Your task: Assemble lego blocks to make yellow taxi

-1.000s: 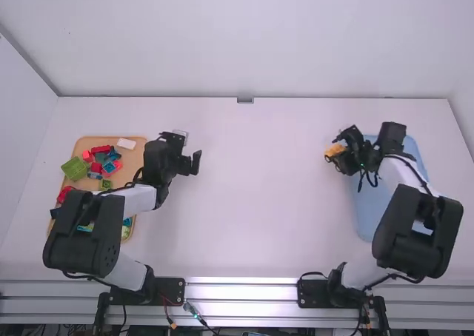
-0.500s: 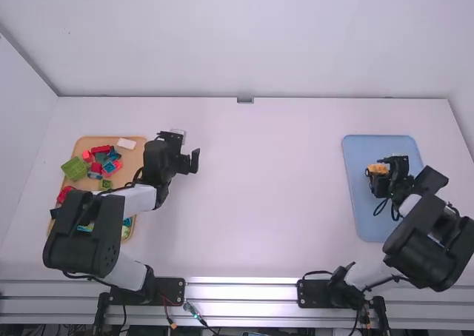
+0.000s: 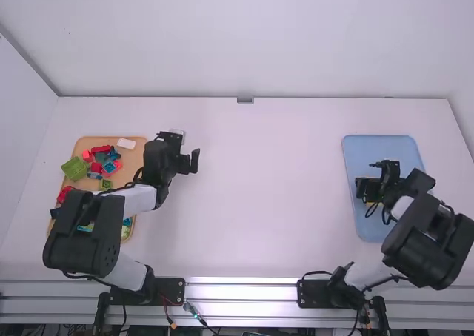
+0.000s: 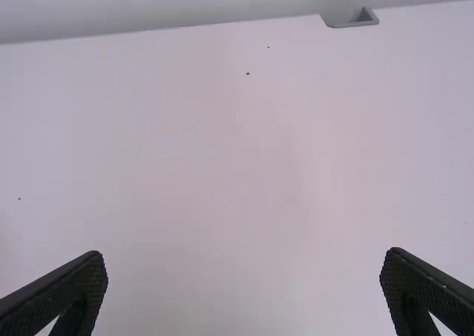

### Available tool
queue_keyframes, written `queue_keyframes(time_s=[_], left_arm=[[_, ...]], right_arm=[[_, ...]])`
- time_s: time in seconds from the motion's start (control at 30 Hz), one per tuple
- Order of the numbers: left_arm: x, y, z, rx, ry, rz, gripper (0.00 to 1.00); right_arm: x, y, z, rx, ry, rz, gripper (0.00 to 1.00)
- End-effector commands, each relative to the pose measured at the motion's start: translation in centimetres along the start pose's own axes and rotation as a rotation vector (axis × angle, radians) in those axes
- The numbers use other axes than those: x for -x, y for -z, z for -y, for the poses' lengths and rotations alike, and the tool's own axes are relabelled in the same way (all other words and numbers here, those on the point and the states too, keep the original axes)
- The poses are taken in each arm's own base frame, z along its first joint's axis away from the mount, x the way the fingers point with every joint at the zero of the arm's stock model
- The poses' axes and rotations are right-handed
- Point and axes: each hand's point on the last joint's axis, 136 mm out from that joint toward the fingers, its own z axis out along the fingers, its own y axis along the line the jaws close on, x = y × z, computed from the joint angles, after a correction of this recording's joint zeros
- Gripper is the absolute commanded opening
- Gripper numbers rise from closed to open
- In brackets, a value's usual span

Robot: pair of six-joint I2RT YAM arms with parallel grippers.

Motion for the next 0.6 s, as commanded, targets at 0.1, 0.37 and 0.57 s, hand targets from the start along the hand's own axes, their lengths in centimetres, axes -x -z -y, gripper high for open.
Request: queue_keyframes(time_s=[0.1,0.37,0.57], left_arm=[[1.2,0.4,-0.3,0.017,-0.042,0.044,0.99],[4.3,2.8,-1.8,0.164,-0.005,0.118,0.99],[7.1,7.5,-0.4,0.221,-0.065,0.160,0.99]], right_arm=[[3.7,0.7,1.8,-0.094,-0.032,-0.016,0.99],[9.2,3.1,-2.3,-0.097,0.054,-0.032,0.99],[13.1,6.2,-8.9,-0.061,0.165,0.028,0.99]])
